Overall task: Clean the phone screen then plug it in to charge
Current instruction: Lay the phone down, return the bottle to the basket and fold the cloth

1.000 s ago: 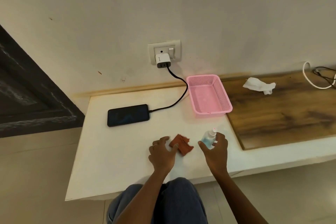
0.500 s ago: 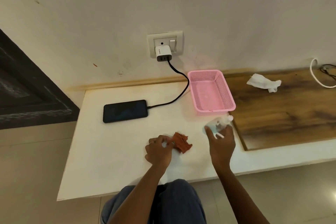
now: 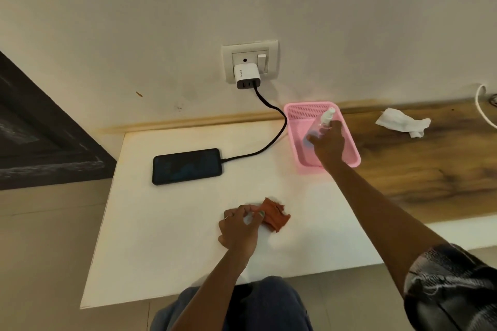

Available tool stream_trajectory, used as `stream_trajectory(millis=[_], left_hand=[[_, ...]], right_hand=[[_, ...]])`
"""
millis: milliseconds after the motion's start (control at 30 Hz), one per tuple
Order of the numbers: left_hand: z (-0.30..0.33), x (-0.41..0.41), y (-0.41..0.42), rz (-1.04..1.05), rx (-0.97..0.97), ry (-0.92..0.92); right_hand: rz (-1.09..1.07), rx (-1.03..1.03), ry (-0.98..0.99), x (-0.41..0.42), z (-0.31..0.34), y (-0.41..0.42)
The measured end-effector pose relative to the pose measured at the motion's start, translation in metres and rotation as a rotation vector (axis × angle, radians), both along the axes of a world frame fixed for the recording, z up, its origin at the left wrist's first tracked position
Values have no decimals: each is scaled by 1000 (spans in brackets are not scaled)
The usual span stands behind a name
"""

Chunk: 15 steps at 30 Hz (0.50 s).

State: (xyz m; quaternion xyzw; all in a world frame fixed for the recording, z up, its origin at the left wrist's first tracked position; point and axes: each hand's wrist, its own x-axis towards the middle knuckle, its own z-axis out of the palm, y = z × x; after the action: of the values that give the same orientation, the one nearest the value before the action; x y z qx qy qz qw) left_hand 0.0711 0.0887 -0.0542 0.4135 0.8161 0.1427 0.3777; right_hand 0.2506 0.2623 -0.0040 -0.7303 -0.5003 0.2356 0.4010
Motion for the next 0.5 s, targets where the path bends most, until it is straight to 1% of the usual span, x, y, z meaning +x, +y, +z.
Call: stream_trajectory(millis=[67, 200, 367, 433, 500], left_hand=[[0, 0, 0, 13, 6, -13], [-4, 0, 2, 29, -5, -26], [-7, 2, 4, 53, 0, -18], [-7, 2, 4, 46, -3, -15], [-6, 0, 4, 40, 0, -30]], right_hand=[[-6, -1, -34, 2, -9, 9], [68, 41, -60, 4, -14, 27], [115, -12, -95, 8, -14, 41], [104, -55, -71, 7, -10, 41], [60, -79, 0, 3, -2, 33]])
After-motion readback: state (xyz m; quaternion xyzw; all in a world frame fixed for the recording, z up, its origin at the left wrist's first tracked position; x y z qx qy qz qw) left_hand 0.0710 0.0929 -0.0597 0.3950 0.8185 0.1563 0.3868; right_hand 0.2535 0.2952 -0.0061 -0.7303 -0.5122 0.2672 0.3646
